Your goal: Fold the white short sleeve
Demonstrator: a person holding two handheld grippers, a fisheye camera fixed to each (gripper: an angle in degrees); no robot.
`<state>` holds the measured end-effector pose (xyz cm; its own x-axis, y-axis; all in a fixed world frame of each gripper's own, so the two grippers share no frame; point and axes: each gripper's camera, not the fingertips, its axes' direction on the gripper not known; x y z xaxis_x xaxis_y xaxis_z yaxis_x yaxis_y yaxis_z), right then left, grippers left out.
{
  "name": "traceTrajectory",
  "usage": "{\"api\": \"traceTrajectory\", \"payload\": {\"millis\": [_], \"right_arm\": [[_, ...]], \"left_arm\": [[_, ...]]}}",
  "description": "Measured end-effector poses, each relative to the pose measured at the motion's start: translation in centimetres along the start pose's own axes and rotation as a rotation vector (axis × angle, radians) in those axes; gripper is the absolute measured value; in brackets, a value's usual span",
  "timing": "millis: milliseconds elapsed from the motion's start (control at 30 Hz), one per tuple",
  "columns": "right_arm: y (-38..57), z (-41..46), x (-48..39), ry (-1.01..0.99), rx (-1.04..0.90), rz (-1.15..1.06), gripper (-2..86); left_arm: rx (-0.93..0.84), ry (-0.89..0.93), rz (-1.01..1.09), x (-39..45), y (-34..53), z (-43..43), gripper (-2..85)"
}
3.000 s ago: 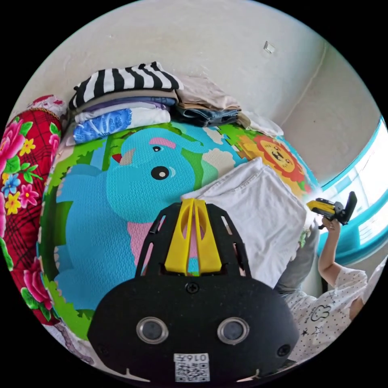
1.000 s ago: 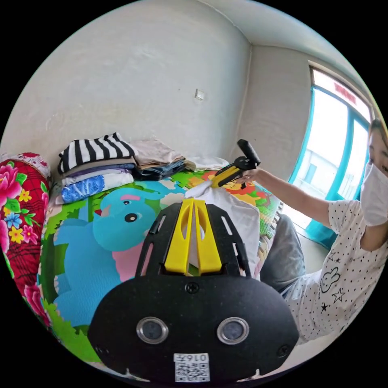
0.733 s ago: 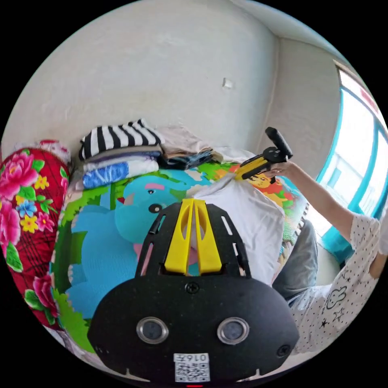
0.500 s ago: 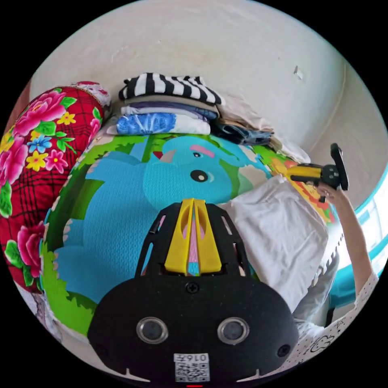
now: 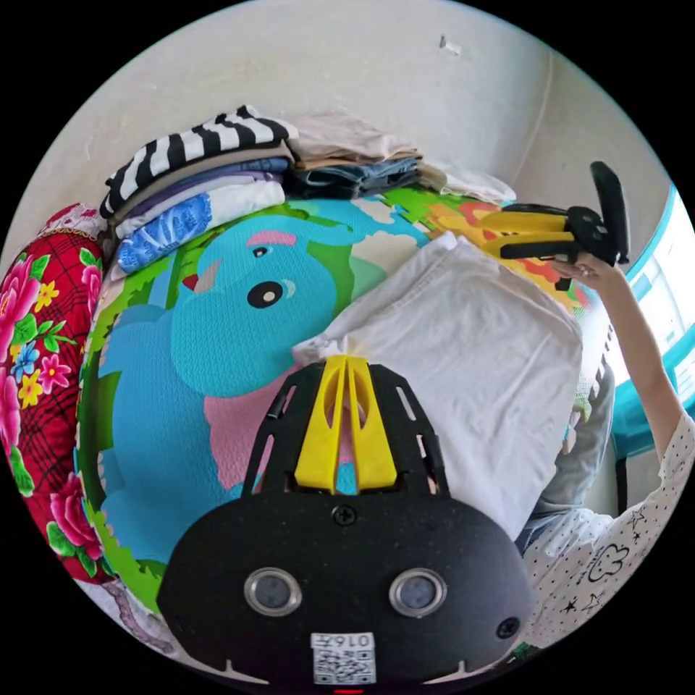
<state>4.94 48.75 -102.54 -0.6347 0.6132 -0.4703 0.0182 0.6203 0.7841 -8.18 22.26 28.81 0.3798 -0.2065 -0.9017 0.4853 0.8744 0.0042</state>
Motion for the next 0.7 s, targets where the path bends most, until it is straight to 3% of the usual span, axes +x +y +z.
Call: {"api": "traceTrajectory", "payload": {"millis": [100, 267, 433, 533, 567, 700], "right_arm": [[-0.7, 1.7, 2.0, -0.094, -0.051, 0.095, 10.2], [-0.2, 4.1, 4.1, -0.27, -0.127, 0.161, 3.1], [1.5, 0.8, 4.3, -0.239, 0.072, 0.166, 1.8], [2.1, 2.5, 2.5, -0.144, -0.022, 0.064, 2.1], [2.1, 3.4, 1.8, -0.111, -0.096, 0.047, 2.5], [2.0, 2.2, 0.8, -0.055, -0.095, 0.085, 4.3]], "left_arm": [[0.012, -0.028, 0.019, 0.9, 0.4, 0.1, -1.0], [0.013, -0.025, 0.014, 1.5, 0.7, 0.1, -1.0], [0.016, 0.056, -0.068, 0.2, 1.3, 0.1, -1.0], [0.025, 0.132, -0.112, -0.6, 1.8, -0.2, -1.0], [0.061, 0.124, -0.146, -1.1, 2.2, -0.7, -1.0], [0.159, 0.039, -0.3, -2.8, 4.3, -2.6, -1.0]]}}
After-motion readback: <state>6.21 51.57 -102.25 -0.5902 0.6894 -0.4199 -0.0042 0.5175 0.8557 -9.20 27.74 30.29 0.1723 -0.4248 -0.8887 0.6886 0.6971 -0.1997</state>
